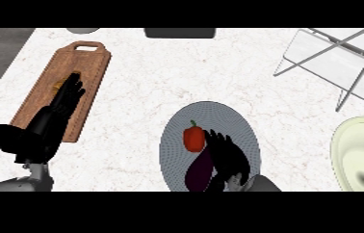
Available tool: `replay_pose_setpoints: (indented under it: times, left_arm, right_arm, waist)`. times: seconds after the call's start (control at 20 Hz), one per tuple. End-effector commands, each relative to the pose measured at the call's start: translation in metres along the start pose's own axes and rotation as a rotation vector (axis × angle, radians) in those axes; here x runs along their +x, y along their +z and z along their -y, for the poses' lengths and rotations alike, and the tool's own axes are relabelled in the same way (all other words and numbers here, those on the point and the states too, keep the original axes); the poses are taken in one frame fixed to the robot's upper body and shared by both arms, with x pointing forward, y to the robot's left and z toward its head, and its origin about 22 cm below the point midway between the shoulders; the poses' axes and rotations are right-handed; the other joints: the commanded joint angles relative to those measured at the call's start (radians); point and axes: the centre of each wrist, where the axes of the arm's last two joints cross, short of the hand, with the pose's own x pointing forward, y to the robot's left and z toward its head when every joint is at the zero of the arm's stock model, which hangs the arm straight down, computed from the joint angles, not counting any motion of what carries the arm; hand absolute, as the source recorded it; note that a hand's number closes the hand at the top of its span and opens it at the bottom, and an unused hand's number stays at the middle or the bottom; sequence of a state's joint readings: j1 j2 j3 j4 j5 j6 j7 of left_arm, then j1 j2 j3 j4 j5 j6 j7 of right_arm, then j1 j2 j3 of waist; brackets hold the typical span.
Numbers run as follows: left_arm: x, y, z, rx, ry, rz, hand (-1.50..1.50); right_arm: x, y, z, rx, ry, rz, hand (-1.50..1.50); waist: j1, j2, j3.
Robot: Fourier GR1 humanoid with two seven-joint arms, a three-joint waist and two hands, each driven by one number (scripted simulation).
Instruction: Pick the eggplant from the placemat and place it in the tiered shelf
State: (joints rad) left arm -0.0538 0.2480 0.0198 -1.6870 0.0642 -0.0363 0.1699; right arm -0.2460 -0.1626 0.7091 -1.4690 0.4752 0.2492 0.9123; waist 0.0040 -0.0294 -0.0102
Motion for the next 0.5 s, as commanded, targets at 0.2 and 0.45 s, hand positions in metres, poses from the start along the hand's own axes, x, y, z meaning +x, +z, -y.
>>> replay_pose_setpoints:
  times: [0.2,0.45]
  left_arm:
    - [0.001,0.010,-0.016,-0.005,0.004,-0.003,0.00]
    - [0.005,-0.006,-0.010,-0.003,0.007,0.012,0.00]
  right_arm:
    - [-0.018,-0.019,-0.018,-0.110,0.106,-0.054,1.50]
    - [-0.032,-0.024,0.012,-0.263,0.099,-0.004,1.50]
  waist:
    - [0.006,0.029,0.010]
    - [-0.001,0.030,0.010]
